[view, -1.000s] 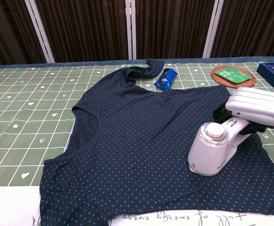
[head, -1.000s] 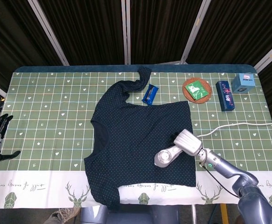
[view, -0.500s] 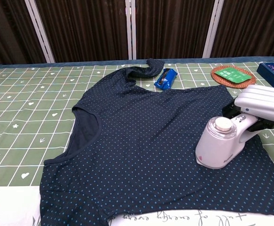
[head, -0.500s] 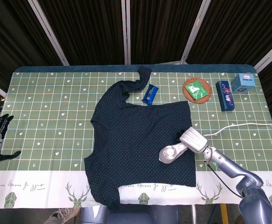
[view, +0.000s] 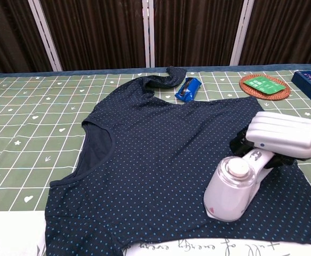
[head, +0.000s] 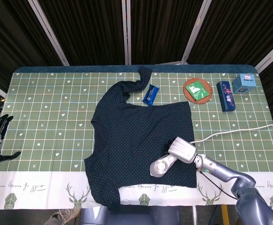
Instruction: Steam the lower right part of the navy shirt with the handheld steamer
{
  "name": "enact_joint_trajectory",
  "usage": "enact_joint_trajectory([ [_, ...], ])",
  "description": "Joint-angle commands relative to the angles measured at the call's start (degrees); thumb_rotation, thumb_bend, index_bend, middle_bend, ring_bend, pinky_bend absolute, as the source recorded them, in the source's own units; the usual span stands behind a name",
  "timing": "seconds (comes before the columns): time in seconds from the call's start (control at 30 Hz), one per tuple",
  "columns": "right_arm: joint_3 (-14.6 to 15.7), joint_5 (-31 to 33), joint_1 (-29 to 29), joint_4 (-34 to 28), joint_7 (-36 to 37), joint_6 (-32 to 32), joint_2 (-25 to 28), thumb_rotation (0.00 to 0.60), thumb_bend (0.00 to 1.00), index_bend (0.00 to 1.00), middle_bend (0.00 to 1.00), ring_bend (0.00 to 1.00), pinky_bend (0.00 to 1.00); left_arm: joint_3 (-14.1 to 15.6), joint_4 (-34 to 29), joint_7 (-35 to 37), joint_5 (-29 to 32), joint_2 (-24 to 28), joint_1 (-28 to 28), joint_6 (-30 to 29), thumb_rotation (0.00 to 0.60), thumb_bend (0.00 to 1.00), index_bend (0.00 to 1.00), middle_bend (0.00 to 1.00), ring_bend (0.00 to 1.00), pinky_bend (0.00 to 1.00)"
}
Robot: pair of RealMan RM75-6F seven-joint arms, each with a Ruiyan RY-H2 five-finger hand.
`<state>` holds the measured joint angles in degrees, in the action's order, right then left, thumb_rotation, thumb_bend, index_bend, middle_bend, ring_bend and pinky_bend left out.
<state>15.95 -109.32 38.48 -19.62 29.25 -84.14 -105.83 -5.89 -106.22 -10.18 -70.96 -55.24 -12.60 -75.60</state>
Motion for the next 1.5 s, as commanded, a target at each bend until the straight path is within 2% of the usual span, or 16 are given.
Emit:
enact_joint_trajectory([
  [0.03, 1.4, -1.8, 0.8, -2.2, -2.1, -1.3, 0.4, 0.6, 1.0, 0.8, 0.64, 0.61, 0.9, 0.0, 0.0, 0.0, 0.0, 0.0, 0.0, 0.0, 0.6, 0.0, 0.0, 0.0, 0.0, 0.0],
  [0.2, 1.9, -2.7, 1.3, -4.8, -4.0, -1.7, 1.0, 0.6, 1.0, 0.8, 0.64, 0.61, 0.9, 0.0, -0.1, 0.2, -0.1, 0.1, 0.1, -0.1, 0.6, 0.0, 0.0, 0.0, 0.0, 0.0],
  [0.4, 1.1, -1.8, 1.2, -5.3, -4.8, -0.7, 1.5, 0.6, 1.0, 0.8, 0.64, 0.61, 0.9, 0.0, 0.0, 0.5, -0.2, 0.2, 0.1, -0.2, 0.6, 0.0, 0.0, 0.0, 0.0, 0.0],
  [1.0, -3.2, 4.0, -0.8, 5.1, -1.9, 4.1, 1.7, 0.6, 1.0, 0.8, 0.64, 0.61, 0.9, 0.2, -0.1, -0.4, -0.2, -0.1, 0.0, 0.0, 0.6, 0.0, 0.0, 0.0, 0.0, 0.0],
  [1.17, -4.0, 5.3, -1.3, 5.9, -0.3, 5.6, 1.5, 0.6, 1.0, 0.8, 0.64, 0.61, 0.9, 0.1, -0.1, -0.4, -0.2, -0.2, 0.0, -0.1, 0.6, 0.0, 0.0, 0.0, 0.0, 0.0],
  [1.5, -2.2, 3.3, -1.1, 4.5, 0.2, 3.7, 1.0, 0.6, 1.0, 0.8, 0.64, 0.61, 0.9, 0.4, -0.1, 0.1, -0.7, 0.0, -0.2, 0.5, 0.6, 0.0, 0.0, 0.0, 0.0, 0.0],
])
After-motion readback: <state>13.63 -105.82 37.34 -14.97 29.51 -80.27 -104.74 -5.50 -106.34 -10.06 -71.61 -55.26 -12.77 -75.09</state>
